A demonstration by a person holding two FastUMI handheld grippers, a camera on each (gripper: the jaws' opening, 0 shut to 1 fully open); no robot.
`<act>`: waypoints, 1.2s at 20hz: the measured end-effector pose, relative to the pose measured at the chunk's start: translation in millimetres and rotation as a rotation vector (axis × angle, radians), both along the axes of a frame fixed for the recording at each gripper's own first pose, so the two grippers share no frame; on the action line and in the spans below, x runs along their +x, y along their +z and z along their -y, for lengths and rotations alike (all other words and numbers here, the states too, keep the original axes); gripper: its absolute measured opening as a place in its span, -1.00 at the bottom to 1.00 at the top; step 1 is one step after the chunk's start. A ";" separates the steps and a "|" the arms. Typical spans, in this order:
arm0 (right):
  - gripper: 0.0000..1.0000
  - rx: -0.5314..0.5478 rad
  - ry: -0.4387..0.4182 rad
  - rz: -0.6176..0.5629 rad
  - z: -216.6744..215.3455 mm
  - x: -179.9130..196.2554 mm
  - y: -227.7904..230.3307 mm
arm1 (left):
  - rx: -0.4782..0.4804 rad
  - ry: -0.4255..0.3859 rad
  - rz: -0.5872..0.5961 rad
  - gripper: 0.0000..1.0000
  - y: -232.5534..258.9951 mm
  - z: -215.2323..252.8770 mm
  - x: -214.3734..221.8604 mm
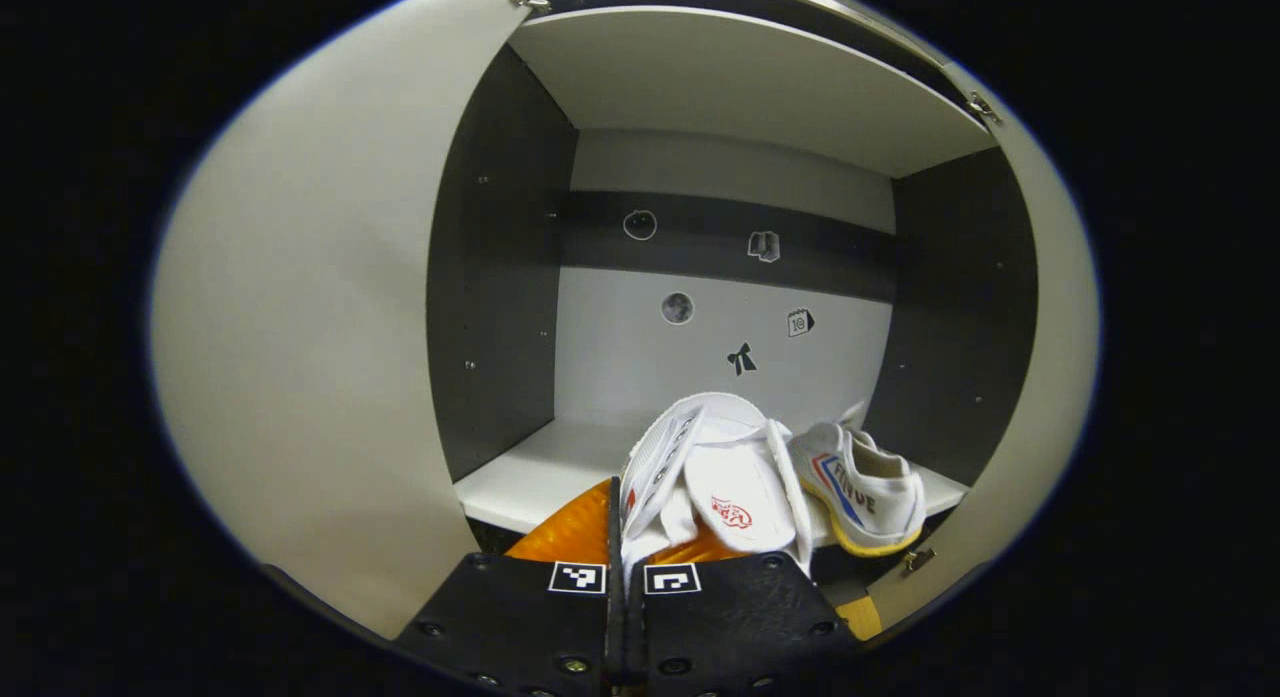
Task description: Grab one shoe with the right hand and put it into the shoe cabinet, grab the other shoe with the left hand and put it into the shoe cabinet; then close the right door with the right hand and the left door with the left hand.
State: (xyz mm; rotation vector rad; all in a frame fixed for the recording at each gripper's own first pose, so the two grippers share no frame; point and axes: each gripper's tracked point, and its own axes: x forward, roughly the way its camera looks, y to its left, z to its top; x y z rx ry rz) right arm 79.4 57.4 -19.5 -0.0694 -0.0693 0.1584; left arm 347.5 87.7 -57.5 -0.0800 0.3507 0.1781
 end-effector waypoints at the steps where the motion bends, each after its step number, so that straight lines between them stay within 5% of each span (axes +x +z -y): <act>1: 0.95 0.000 -0.008 0.001 2.6 1.6 0.5 | 0.005 0.007 -0.012 -1.00 -1.6 -0.7 11.5; 12: 0.95 0.039 -0.065 -0.015 29.3 9.4 -2.3 | -0.002 0.011 -0.223 -1.00 -43.5 3.2 59.9; 13: 0.95 0.039 -0.067 -0.017 30.0 10.0 -3.7 | -0.009 0.014 -0.241 -0.78 -49.0 2.8 59.4; 14: 0.95 0.036 -0.070 -0.019 31.3 10.8 -4.3 | -0.021 0.016 -0.264 -0.99 -54.5 3.0 59.1; 15: 0.95 0.033 -0.069 -0.020 30.6 10.7 -4.9 | -0.048 0.012 -0.274 -0.95 -55.5 5.0 59.4; 20: 0.95 0.022 -0.051 -0.021 23.1 10.2 -6.2 | -0.144 -0.012 -0.295 -0.46 -50.1 10.9 50.7; 21: 0.95 0.019 -0.048 -0.016 21.5 9.8 -4.7 | -0.142 -0.026 -0.279 -0.12 -45.0 9.8 49.9; 22: 0.95 0.017 -0.043 -0.012 19.6 10.0 -3.6 | -0.150 -0.050 -0.265 -0.46 -38.3 14.6 45.4; 23: 0.95 0.017 -0.038 -0.011 18.2 9.9 -2.9 | -0.147 -0.064 -0.242 -0.13 -30.3 16.6 39.9; 24: 0.95 0.018 -0.035 -0.010 17.1 9.4 -2.9 | -0.140 -0.083 -0.214 -0.46 -23.3 19.0 34.8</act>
